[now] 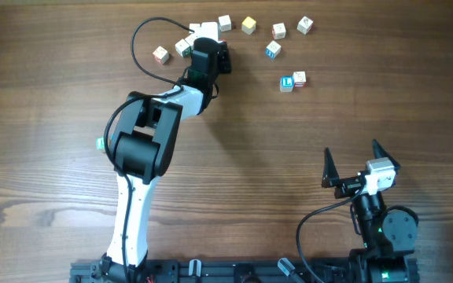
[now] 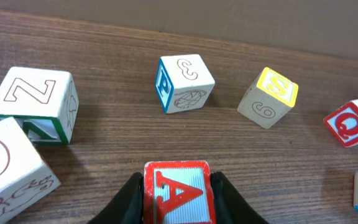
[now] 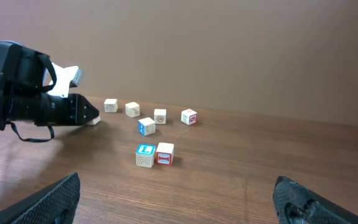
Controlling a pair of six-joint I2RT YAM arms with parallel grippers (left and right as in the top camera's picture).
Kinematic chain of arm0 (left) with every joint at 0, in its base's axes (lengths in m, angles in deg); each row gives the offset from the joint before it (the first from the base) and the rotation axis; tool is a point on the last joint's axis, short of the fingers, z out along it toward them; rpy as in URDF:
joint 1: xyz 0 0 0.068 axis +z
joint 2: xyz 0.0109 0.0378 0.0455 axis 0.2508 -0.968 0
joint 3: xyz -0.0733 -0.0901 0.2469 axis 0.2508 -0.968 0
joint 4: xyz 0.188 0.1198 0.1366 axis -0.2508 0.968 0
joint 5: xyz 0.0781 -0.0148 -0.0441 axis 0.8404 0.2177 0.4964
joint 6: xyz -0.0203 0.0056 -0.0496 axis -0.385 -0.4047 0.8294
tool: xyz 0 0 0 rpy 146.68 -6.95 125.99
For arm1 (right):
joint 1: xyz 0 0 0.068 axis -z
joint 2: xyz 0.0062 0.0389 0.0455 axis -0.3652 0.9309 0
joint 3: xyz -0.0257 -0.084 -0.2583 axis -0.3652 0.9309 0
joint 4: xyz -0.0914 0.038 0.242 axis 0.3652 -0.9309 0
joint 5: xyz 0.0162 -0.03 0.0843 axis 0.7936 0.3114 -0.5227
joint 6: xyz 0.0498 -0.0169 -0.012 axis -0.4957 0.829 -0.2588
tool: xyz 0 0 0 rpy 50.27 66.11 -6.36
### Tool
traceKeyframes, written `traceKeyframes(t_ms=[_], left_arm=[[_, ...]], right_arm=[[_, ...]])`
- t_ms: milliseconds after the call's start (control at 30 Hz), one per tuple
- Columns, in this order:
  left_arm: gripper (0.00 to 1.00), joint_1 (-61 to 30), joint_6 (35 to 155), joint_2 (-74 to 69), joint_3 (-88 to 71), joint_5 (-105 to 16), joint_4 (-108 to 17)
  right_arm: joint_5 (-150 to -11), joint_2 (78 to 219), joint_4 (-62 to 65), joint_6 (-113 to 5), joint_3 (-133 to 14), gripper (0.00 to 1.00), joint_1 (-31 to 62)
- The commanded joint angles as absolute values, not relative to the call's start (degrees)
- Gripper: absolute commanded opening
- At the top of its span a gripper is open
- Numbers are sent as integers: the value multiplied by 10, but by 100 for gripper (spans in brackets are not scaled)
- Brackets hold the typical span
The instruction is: Form a horizontal line
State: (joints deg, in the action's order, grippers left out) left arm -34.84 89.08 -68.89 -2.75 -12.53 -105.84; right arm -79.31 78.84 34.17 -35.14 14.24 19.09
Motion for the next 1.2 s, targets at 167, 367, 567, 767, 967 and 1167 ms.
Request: traceKeyframes(t_ms=[167,367,567,767,967,1167], left_arm=[[24,-350,891,-545,-28,-126,-920],[24,-346,891,-424,-28,-125,-752],[21,-345,891,-283,-28,-125,-547],[15,-345,891,-198,-28,-98,-336],[13,-345,892,-207,-38,-57,-205],[13,-345,892,-225,-118,6,-186]], right_arm=[[-787,785,345,-345,143,100,187],[-787,785,345,-345,143,100,187],[-787,785,345,-345,143,100,187],[-787,785,345,-345,143,100,187],[-787,785,345,-345,143,100,187],[-787,785,345,-345,143,100,187]])
